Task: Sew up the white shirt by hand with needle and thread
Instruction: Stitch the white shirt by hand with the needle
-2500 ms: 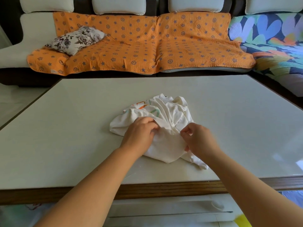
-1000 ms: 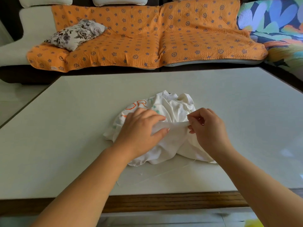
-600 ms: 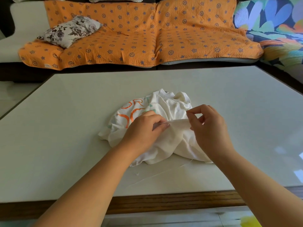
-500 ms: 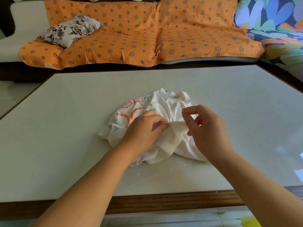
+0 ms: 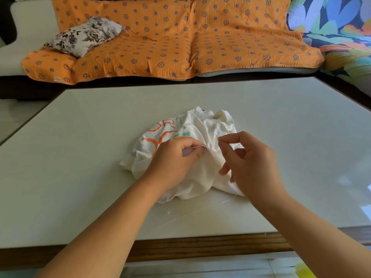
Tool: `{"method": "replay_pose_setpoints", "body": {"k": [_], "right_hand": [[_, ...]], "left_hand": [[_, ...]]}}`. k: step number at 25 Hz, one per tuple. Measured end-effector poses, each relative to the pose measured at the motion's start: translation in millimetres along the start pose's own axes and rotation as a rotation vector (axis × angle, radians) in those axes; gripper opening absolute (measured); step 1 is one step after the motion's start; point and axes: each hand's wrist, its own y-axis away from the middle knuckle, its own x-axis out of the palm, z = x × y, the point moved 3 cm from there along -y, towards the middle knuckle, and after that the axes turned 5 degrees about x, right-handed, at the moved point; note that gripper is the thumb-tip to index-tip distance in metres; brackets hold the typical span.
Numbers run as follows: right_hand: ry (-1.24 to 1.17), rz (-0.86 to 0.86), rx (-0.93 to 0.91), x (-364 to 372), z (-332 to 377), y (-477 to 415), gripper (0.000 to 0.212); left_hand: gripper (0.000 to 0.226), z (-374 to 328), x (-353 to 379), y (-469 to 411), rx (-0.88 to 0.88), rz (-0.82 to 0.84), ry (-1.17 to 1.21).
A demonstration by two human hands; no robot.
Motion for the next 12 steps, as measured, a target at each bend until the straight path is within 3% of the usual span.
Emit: {"method": "replay_pose_setpoints", "body": {"k": [4,12], "right_hand": [[-0.150,0.076,0.015,12,6,16,0.014],[-0.159,0.050,0.076,16,-1,7,0.013]], "left_hand": [[0.016,-3,0,0,-0.040,0.001,0.023],[0.013,-3,1,4,-0.128,0.068,0.157]]}}
